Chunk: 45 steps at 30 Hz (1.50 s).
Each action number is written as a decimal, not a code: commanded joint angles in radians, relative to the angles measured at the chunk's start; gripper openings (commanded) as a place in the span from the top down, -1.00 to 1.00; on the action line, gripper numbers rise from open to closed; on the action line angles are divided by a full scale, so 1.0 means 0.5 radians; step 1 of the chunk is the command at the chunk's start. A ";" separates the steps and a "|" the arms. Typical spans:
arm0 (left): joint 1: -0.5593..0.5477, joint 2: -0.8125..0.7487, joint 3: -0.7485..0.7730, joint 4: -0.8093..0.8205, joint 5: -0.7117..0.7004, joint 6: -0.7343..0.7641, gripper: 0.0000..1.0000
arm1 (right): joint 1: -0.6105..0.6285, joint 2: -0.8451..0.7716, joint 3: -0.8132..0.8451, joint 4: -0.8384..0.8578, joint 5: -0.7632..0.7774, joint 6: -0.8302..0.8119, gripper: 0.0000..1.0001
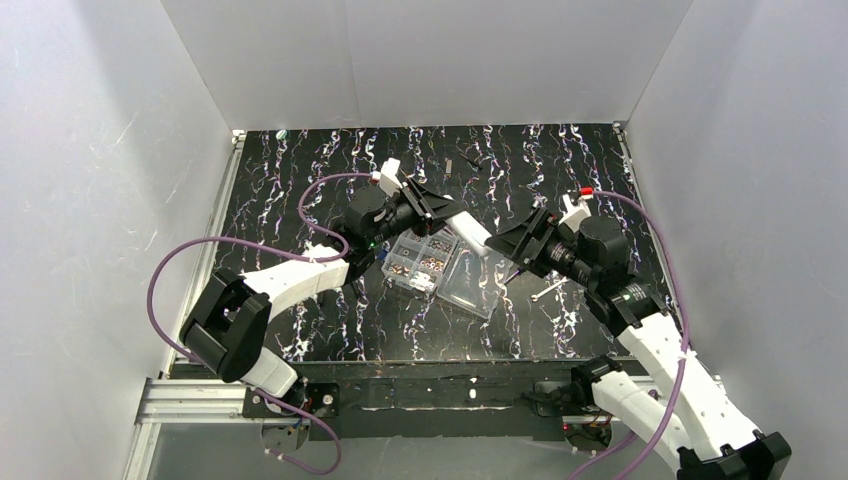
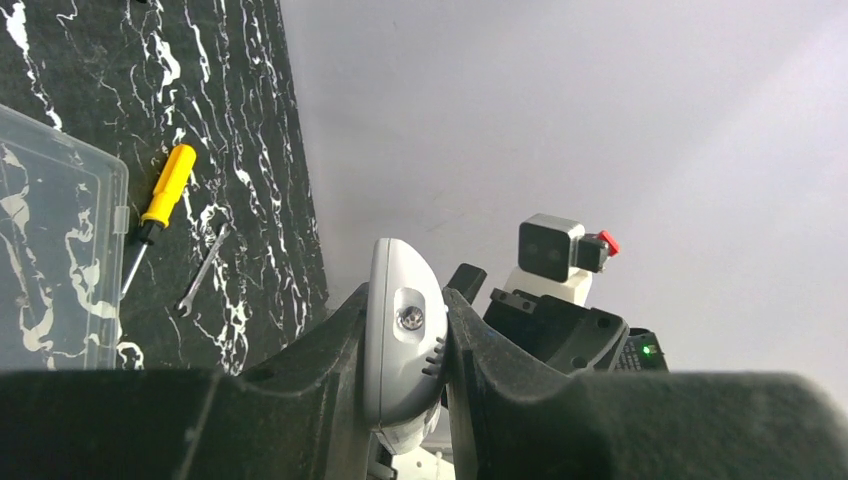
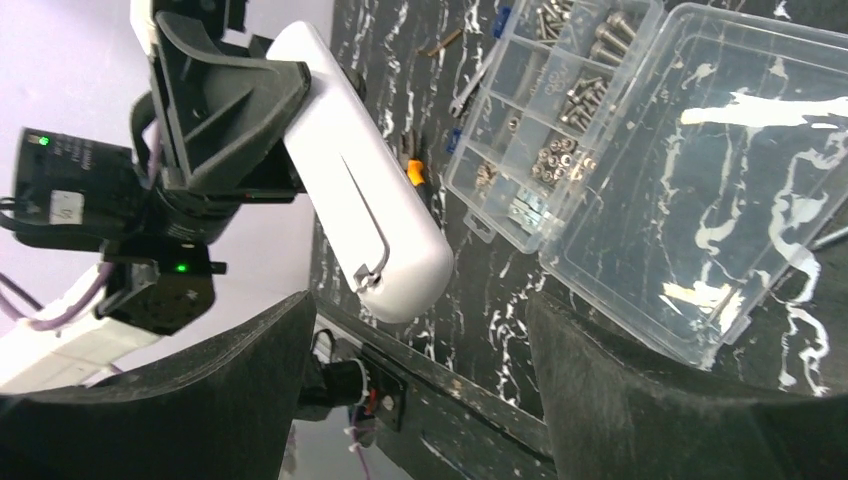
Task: Load the batteries into the remote control
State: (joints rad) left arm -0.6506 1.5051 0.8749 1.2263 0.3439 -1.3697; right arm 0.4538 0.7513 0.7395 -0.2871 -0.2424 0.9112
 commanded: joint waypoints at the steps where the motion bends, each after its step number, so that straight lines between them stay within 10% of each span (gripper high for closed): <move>1: 0.009 -0.049 0.093 0.216 0.000 -0.063 1.00 | -0.091 -0.029 -0.049 0.328 -0.153 0.231 -0.68; 29: 0.007 -0.029 0.110 0.218 0.021 -0.077 1.00 | -0.257 0.168 -0.234 0.834 -0.567 0.528 -0.05; 37: 0.007 -0.023 0.114 0.219 0.025 -0.074 1.00 | -0.257 0.176 -0.236 0.823 -0.568 0.505 0.69; 45: 0.008 -0.026 0.100 0.217 0.030 -0.071 1.00 | -0.263 0.172 -0.191 0.761 -0.537 0.466 0.43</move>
State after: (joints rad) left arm -0.6453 1.5085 0.8856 1.2591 0.3389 -1.4220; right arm 0.3264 0.8406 0.6231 0.0761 -0.5083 1.1782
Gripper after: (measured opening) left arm 0.253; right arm 0.374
